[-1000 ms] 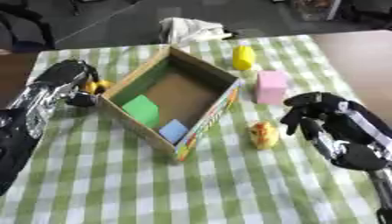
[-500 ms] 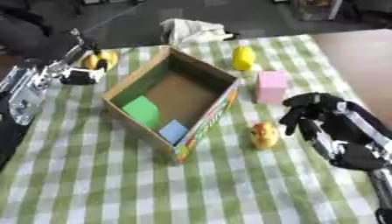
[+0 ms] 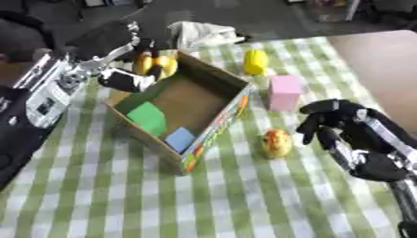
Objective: Pick up objects on the table and place them in the box.
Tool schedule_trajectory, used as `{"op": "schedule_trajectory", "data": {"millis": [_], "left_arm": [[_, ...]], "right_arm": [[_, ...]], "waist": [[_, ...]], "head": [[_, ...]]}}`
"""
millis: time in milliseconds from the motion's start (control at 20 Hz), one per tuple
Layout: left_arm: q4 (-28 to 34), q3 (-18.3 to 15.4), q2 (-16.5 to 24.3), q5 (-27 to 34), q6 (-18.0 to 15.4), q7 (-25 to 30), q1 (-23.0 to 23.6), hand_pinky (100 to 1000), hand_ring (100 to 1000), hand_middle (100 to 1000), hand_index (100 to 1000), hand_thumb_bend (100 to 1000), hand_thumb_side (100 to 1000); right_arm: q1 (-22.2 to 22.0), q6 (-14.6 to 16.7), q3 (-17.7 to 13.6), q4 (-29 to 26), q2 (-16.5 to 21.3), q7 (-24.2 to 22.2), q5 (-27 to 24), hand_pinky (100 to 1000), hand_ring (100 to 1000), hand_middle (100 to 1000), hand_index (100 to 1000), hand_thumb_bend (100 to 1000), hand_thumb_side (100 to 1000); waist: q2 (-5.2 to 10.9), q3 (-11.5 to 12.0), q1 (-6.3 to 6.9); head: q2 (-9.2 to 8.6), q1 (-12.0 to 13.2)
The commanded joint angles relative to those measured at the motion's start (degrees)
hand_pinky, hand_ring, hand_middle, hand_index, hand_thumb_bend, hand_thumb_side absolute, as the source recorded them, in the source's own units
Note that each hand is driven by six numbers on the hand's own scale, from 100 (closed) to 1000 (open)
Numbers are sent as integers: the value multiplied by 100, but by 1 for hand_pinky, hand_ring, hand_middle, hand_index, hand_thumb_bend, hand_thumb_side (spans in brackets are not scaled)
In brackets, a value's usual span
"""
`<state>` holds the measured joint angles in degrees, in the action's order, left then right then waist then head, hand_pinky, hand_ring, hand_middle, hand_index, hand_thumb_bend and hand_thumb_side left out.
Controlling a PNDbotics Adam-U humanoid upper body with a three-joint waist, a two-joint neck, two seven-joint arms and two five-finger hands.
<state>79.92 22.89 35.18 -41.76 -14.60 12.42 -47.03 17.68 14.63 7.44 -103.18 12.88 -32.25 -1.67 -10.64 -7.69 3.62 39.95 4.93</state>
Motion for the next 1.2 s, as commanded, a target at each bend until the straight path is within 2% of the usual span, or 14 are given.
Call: {"op": "schedule_trajectory", "data": {"millis": [50, 100, 150, 200, 300, 450, 500, 550, 700, 900, 1050, 1200], "left_arm": [[154, 116, -2, -176, -67, 314, -130, 480, 387, 343, 585, 131, 274], [148, 140, -30, -246, -101, 413, -123, 486, 395, 354, 594, 134, 275], [142, 154, -56, -304, -131, 511, -114, 526, 460, 417, 647, 157, 286], [134, 167, -77, -351, -159, 602, -101, 543, 482, 452, 670, 164, 291], [122, 205, -92, -449, -233, 788, -68, 636, 595, 593, 776, 214, 319], [141, 196, -99, -515, -306, 997, -50, 643, 605, 606, 783, 221, 322], [162, 214, -71, -529, -350, 1090, -18, 737, 740, 770, 869, 349, 365], [209, 212, -37, -534, -401, 1201, 19, 751, 759, 792, 886, 347, 360], [504, 97, 122, -299, -432, 1383, 204, 759, 765, 798, 886, 275, 323], [1362, -176, 500, 603, -168, 1300, 670, 744, 740, 757, 864, 100, 254], [2287, -474, 782, 1561, 132, 1143, 1229, 731, 713, 715, 844, 100, 245], [3161, -853, 872, 2524, 476, 933, 1931, 711, 680, 671, 822, 100, 250]], "right_arm": [[93, 12, -18, -105, 44, -10, -8, 656, 494, 529, 791, 100, 447], [94, 12, -19, -105, 43, -11, -6, 656, 494, 529, 791, 100, 447], [97, 12, -18, -106, 42, -12, -6, 656, 494, 530, 791, 100, 448], [99, 13, -17, -108, 40, -13, -6, 656, 494, 530, 791, 100, 448], [102, 13, -20, -108, 40, -11, -4, 656, 494, 530, 791, 100, 448], [101, 13, -23, -107, 39, -6, -1, 656, 494, 530, 791, 100, 448], [101, 13, -23, -107, 41, -6, 1, 656, 494, 530, 791, 100, 448], [101, 14, -24, -107, 42, -6, 4, 656, 495, 530, 791, 100, 448], [100, 16, -38, -108, 45, 3, 14, 656, 495, 530, 791, 100, 448], [97, 26, -72, -112, 57, 32, 40, 656, 495, 528, 788, 100, 449], [90, 35, -114, -110, 77, 74, 72, 656, 496, 522, 787, 100, 449], [82, 47, -170, -98, 96, 128, 126, 656, 495, 520, 787, 100, 449]], "waist": [[98, -7, -15], [97, -9, -16], [95, -9, -17], [94, -10, -19], [93, -9, -21], [93, -5, -23], [91, 0, -22], [90, 4, -22], [87, 27, -21], [78, 61, -17], [69, 98, -12], [56, 157, -23]], "head": [[-30, -11], [-31, -13], [-32, -16], [-36, -19], [-41, -24], [-41, -27], [-45, -32], [-48, -36], [-55, -57], [-68, -86], [-75, -99], [-118, -131]]}}
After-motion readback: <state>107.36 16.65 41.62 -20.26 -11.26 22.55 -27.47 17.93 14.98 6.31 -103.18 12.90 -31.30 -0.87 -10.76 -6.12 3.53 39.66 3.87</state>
